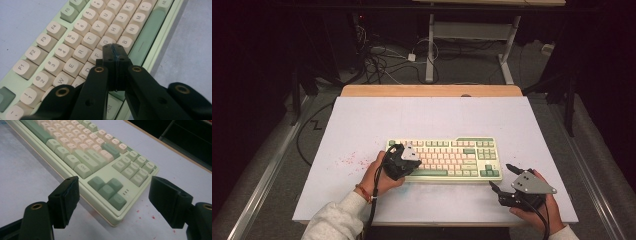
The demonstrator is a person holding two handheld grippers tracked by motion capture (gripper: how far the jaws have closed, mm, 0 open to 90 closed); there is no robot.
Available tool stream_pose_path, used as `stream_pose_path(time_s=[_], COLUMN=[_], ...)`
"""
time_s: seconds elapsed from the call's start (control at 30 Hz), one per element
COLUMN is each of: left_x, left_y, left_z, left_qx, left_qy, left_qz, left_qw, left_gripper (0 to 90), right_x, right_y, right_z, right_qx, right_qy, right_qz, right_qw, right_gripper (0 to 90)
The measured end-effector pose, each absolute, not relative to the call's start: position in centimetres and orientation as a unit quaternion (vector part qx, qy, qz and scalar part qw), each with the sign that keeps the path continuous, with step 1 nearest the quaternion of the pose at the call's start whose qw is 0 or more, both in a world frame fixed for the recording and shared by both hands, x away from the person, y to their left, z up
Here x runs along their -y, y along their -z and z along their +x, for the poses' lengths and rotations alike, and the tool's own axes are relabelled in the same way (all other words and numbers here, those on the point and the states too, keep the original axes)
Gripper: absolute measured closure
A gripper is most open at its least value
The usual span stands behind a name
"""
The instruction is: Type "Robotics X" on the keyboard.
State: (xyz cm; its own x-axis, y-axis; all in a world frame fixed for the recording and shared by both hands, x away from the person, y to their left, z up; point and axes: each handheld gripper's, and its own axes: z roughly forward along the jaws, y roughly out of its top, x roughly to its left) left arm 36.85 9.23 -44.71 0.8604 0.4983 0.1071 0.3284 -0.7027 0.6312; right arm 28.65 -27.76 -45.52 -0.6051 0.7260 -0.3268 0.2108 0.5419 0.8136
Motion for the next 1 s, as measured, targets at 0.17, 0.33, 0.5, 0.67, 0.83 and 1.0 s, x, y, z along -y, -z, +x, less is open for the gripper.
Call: stream_pose_path(time_s=[0.17,0.33,0.5,0.67,0.83,1.0], left_x=[-9.2,-9.0,-9.2,-9.5,-9.8,-10.0], left_y=[45.0,45.1,44.5,44.4,44.2,44.1], left_z=[36.9,36.8,36.6,36.5,36.5,36.5], left_qx=[-0.224,-0.219,-0.217,-0.217,-0.223,-0.224], left_qy=[-0.137,-0.144,-0.156,-0.162,-0.172,-0.177], left_qz=[0.915,0.918,0.913,0.911,0.906,0.904], left_qw=[0.307,0.298,0.308,0.312,0.315,0.317], left_gripper=[87.7,87.6,87.5,86.4,83.9,82.2], right_x=[27.7,27.8,27.7,27.7,27.7,27.7], right_y=[45.5,45.5,45.5,45.5,45.5,45.5], right_z=[28.6,28.7,28.6,28.6,28.6,28.6], right_qx=[-0.813,-0.811,-0.811,-0.812,-0.811,-0.813], right_qy=[-0.379,-0.381,-0.381,-0.381,-0.381,-0.38], right_qz=[0.285,0.288,0.287,0.285,0.286,0.285], right_qw=[0.339,0.338,0.338,0.338,0.338,0.337], right_gripper=[25.1,25.1,25.1,25.1,25.2,25.2])
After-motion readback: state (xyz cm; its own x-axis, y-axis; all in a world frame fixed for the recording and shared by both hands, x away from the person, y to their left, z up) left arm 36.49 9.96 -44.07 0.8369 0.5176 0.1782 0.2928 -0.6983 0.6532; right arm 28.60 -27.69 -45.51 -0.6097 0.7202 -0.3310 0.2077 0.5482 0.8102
